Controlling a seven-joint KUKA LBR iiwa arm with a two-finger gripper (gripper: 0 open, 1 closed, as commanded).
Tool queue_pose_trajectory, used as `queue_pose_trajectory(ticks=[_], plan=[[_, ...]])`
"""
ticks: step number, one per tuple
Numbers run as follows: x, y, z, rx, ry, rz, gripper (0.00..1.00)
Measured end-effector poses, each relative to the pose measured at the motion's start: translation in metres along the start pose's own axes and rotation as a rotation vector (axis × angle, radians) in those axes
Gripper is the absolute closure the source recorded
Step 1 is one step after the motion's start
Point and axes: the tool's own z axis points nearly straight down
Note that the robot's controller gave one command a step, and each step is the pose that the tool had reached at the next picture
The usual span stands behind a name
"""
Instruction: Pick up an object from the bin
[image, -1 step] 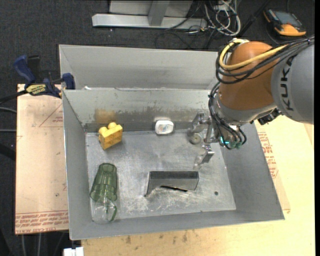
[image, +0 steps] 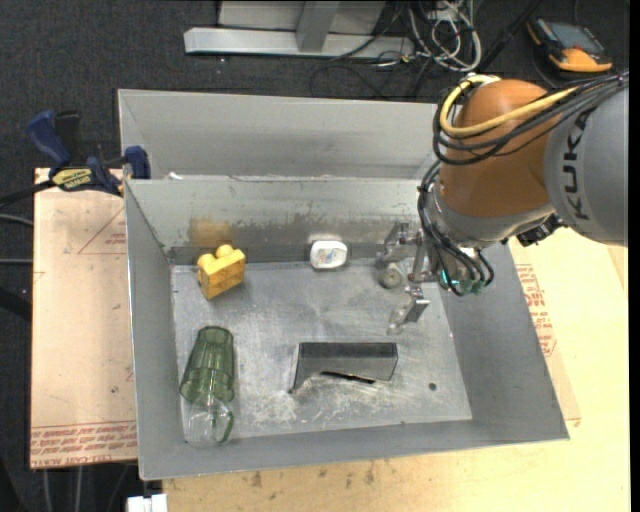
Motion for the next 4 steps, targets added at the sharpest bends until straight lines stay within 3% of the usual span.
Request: queue_pose_trajectory(ticks=[1,2,3,4], plan=[[0.006,0.003,0.012,0.001,-0.006,-0.053,0.00],[0.049,-0.001,0.087,0.000,-0.002,-0.140,0.00],[0.042,-0.016,0.129,-0.007,0.011,-0.362,1.00],[0.042,-0.016,0.129,-0.007,0.011,-0.362,1.00]])
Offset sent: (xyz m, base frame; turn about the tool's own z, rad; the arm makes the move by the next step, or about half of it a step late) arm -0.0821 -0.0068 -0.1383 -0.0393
